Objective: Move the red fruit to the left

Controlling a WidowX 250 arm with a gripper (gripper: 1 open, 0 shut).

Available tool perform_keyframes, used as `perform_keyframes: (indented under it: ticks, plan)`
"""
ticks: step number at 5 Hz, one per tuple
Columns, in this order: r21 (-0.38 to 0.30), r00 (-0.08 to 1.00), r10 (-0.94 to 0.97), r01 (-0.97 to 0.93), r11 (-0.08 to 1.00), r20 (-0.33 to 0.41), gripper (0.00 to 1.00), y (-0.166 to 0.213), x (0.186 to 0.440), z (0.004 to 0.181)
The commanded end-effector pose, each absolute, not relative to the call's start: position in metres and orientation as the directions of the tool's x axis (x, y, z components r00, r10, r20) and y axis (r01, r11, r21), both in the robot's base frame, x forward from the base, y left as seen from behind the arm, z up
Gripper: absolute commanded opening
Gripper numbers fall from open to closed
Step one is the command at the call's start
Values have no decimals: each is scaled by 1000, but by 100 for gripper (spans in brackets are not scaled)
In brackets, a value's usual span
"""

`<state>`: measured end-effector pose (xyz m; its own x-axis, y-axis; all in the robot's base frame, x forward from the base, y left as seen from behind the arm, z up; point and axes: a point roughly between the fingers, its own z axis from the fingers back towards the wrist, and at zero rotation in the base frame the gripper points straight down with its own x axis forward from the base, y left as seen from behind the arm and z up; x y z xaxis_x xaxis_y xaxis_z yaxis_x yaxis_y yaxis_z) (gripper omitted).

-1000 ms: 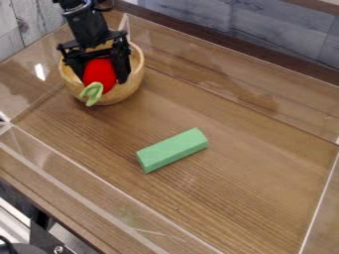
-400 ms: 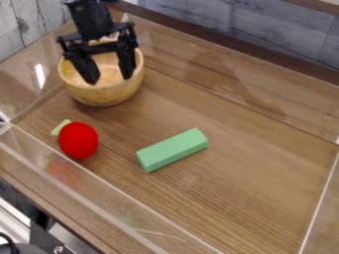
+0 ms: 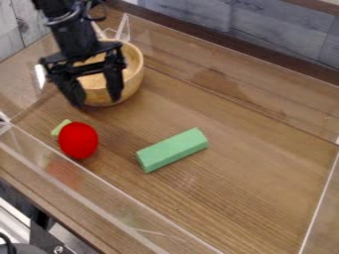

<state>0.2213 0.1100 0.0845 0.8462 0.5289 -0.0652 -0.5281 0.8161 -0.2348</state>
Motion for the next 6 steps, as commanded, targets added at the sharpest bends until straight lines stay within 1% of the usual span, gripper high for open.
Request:
perform_keyframes:
  ticks: [1, 2, 3, 4, 5, 6]
  plan:
    - [-217, 822, 569, -559, 801, -19, 100, 116, 218, 87]
    - [-211, 795, 606, -596, 775, -21, 0, 119, 213, 82]
    - [-216, 805, 593, -582, 784, -15, 0, 117, 216, 93]
    - [-224, 815, 579, -565, 794, -4, 0, 117, 225, 108]
    - [-223, 845, 535, -521, 824, 3, 0, 116, 228, 116]
    - [-212, 873, 487, -475, 854, 3, 0, 113, 221, 119]
